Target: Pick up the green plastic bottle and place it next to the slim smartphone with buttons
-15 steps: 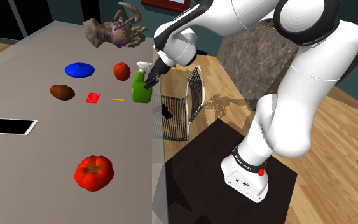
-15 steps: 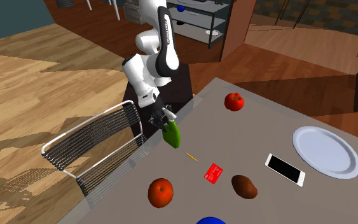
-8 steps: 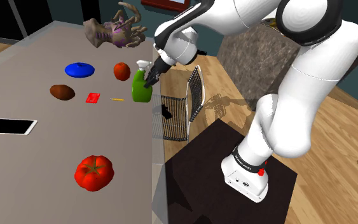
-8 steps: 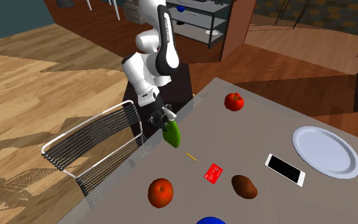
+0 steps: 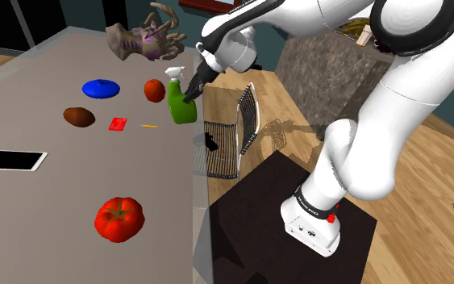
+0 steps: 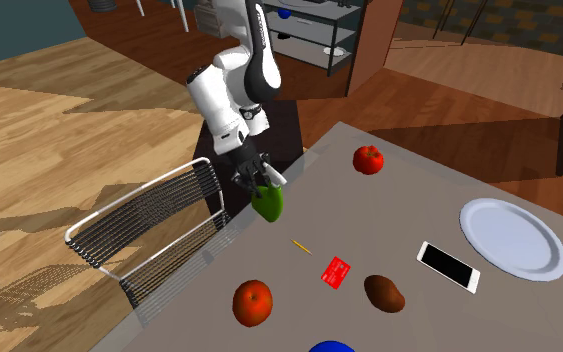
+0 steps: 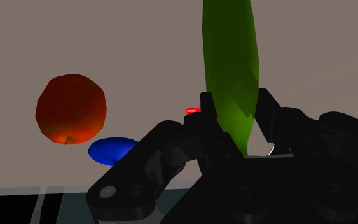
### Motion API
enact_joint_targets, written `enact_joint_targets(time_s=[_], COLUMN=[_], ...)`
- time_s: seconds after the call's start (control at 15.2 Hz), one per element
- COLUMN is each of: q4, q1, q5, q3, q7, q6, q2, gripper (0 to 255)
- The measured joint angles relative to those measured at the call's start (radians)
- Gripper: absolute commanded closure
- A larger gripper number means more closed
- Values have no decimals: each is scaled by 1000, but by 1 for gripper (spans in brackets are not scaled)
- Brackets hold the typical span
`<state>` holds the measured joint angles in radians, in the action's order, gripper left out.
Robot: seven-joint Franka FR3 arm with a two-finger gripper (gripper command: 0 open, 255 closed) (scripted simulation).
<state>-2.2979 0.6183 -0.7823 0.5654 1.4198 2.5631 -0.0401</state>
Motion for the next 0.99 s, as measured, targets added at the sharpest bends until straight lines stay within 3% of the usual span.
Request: enact_joint_targets(time_s=[0.99], q4=[55], q1=[-14], q5=[253], q3=[-3], q7=[-233], q6=[-115], q2=[141], gripper=[255])
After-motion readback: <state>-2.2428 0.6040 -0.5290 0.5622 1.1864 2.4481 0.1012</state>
